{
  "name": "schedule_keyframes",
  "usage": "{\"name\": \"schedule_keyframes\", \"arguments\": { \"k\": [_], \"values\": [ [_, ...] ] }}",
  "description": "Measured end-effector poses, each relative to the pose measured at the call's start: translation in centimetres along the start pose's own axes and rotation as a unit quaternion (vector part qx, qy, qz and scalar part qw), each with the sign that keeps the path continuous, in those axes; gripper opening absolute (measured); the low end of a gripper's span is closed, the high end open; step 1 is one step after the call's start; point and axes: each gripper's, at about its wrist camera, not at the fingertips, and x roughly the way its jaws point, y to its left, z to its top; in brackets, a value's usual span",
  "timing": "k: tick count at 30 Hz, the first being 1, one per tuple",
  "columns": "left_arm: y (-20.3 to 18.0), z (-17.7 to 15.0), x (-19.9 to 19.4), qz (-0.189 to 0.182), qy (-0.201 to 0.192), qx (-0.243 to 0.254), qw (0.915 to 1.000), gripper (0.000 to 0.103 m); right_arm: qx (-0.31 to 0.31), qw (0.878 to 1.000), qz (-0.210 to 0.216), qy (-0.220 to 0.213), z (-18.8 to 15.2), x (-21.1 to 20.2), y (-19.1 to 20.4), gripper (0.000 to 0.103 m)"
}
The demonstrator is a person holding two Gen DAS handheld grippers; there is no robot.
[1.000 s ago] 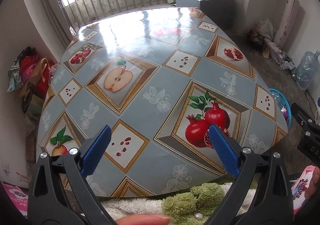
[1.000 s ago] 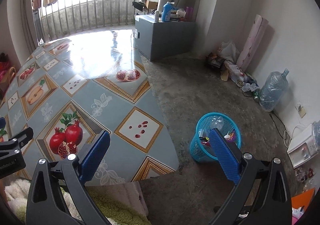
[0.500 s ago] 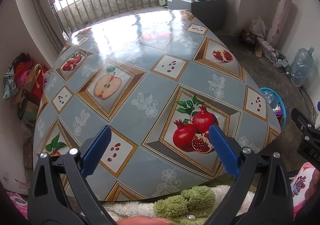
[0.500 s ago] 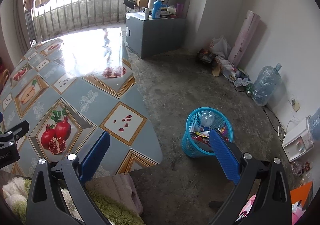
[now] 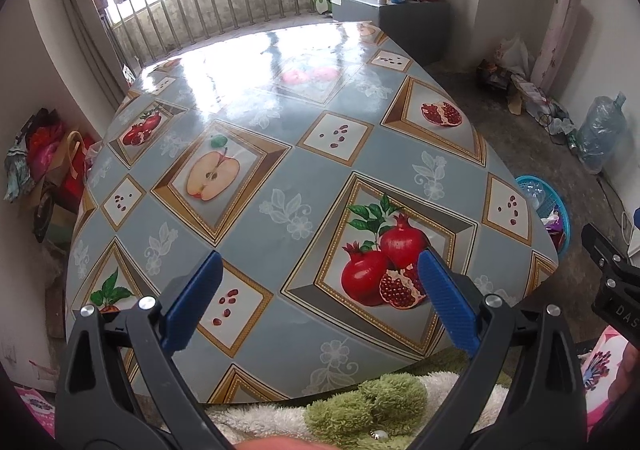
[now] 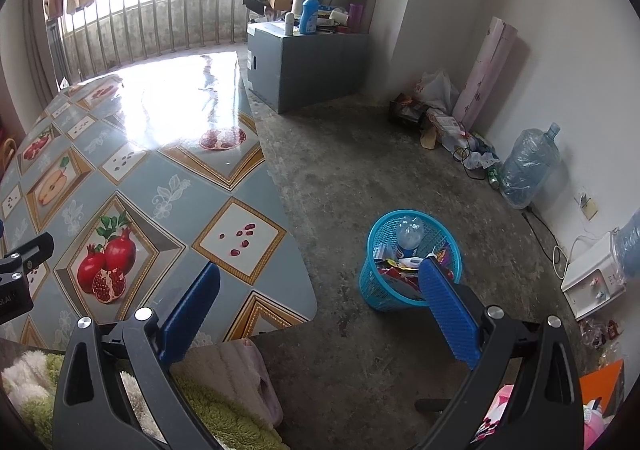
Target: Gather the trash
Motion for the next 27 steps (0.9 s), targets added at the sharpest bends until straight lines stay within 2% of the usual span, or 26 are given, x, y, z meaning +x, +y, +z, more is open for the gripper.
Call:
{"name": "schedule_keyframes", "arguments": {
  "k": [27],
  "values": [
    [0.25, -0.38, 0.72, 0.007, 0.016, 0.008, 0.9998, 0.094, 0.004, 1.0, 0.004, 0.01, -0.23, 0.72, -0.08, 0.097]
  ]
}}
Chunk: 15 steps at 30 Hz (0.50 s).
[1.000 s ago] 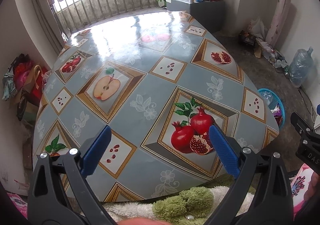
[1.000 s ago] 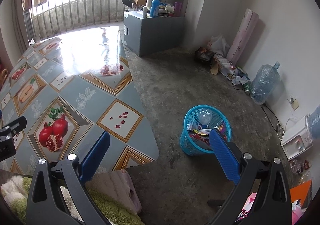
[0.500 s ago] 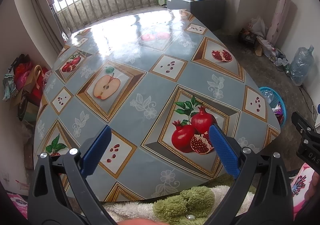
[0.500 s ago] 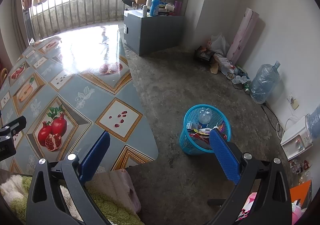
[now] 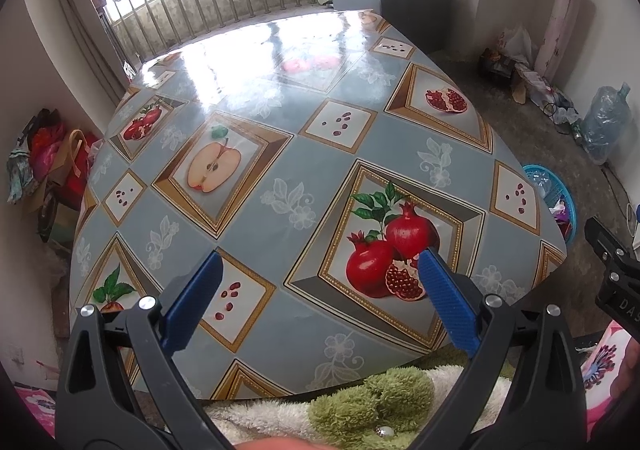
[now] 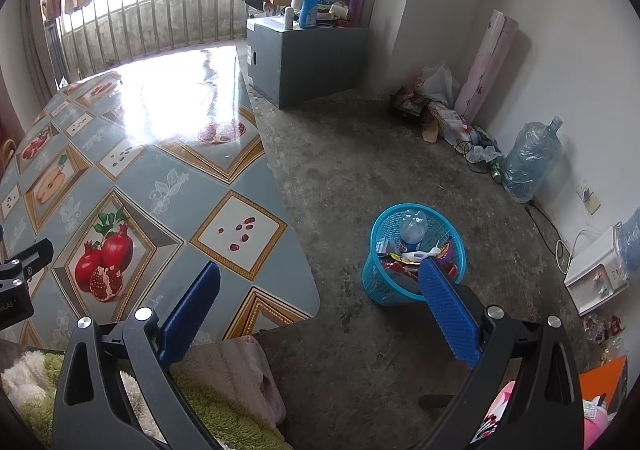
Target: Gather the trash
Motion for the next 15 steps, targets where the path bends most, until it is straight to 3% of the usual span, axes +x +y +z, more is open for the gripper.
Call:
{"name": "schedule_keyframes", "arguments": {
  "k": [15],
  "values": [
    [-0.09, -0.13, 0.1, 0.006, 0.008, 0.003, 0.9999, 0.094, 0.0, 1.0, 0.012, 0.019, -1.05, 0.72, 0.43, 0.097]
  ]
}}
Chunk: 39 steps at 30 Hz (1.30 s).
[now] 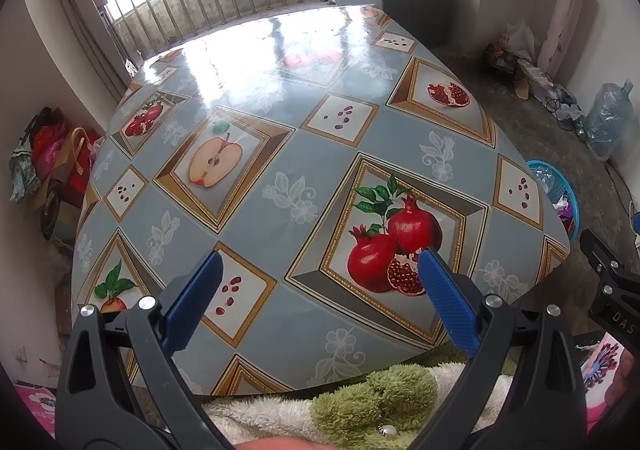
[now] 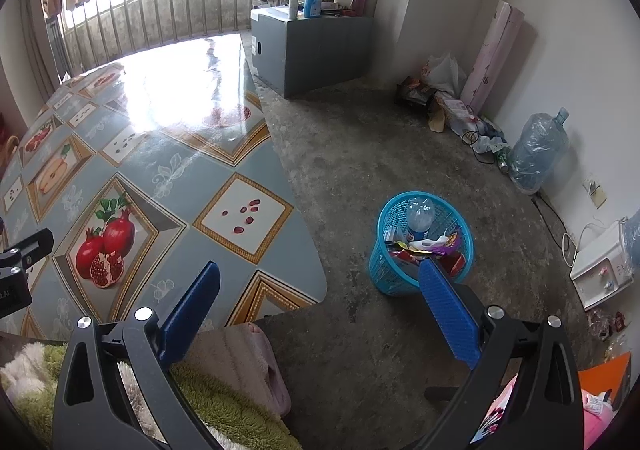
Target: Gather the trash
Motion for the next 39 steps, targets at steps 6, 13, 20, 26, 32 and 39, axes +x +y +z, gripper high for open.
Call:
{"name": "schedule_keyframes", "arguments": {
  "k": [6, 13, 20, 26, 32, 39],
  "values": [
    [-0.04, -0.02, -0.04, 0.001, 0.001, 0.001, 1.0, 0.094, -0.003, 1.0, 0.003, 0.002, -0.21, -0.11, 0.05, 0.097],
    [-0.04, -0.03, -0.04, 0.001, 0.001, 0.001, 1.0, 0.094, -0.004, 1.0, 0.0, 0.002, -0.18, -0.16, -0.18, 0.097],
    [-0.01, -0.04, -0.04, 0.001, 0.001, 0.001, 1.0, 0.094, -0.004, 1.0, -0.001, 0.0, -0.15, -0.36, -0.21, 0.097],
    [0.05, -0.06, -0.08, 0.001, 0.001, 0.001, 1.0, 0.094, -0.005, 1.0, -0.003, 0.0, -0.05, -0.49, -0.32, 0.097],
    [-0.03, 0.0, -0.03, 0.001, 0.001, 0.001, 1.0, 0.094, -0.004, 1.0, -0.004, -0.001, 0.04, -0.59, -0.45, 0.097],
    [-0.09, 0.02, -0.08, 0.001, 0.0, 0.001, 1.0, 0.094, -0.004, 1.0, -0.004, -0.001, 0.22, -0.69, -0.6, 0.097]
  ]
}}
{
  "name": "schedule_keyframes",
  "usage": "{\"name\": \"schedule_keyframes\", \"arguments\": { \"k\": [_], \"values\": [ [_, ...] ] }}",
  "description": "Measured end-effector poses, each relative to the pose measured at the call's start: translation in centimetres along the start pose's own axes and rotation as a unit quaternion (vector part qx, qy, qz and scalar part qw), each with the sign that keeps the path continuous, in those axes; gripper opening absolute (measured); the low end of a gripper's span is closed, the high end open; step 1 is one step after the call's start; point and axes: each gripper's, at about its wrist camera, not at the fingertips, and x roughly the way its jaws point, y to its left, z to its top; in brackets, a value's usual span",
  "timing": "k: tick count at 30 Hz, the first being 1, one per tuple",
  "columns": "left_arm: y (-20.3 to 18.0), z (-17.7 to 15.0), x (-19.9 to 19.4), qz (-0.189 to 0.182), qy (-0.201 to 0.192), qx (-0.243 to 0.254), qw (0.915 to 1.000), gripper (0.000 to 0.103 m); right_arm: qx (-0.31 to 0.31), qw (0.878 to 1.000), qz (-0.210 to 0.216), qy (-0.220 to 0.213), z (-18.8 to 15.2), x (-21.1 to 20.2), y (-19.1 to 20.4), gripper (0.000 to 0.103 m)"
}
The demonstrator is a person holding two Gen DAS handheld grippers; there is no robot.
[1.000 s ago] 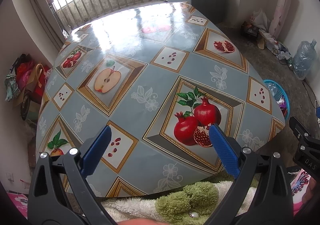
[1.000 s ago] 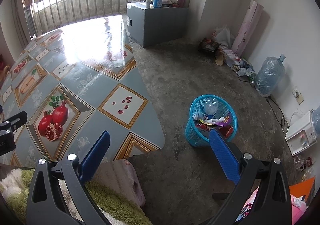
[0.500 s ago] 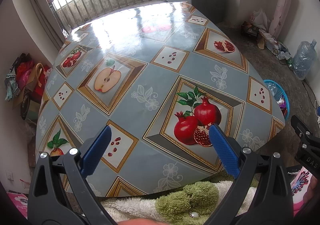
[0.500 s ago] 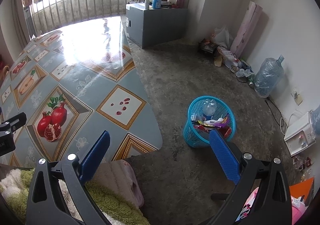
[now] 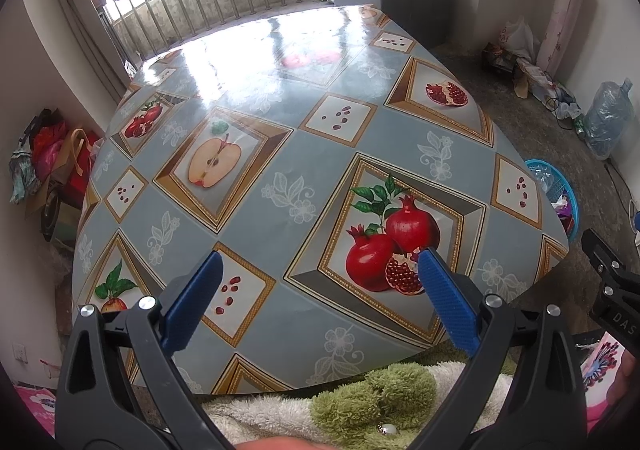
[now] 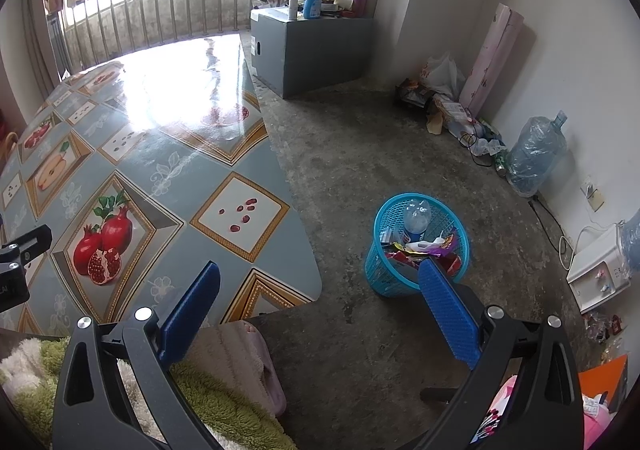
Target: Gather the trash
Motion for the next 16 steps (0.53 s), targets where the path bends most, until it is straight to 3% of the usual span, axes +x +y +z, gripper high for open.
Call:
{"name": "schedule_keyframes", "arguments": {
  "k": [16],
  "values": [
    [0.03, 0.05, -0.06, -0.001, 0.0, 0.001, 1.0, 0.094, 0.001, 1.0, 0.0, -0.001, 0.01, 0.0, 0.05, 0.097]
  ]
}}
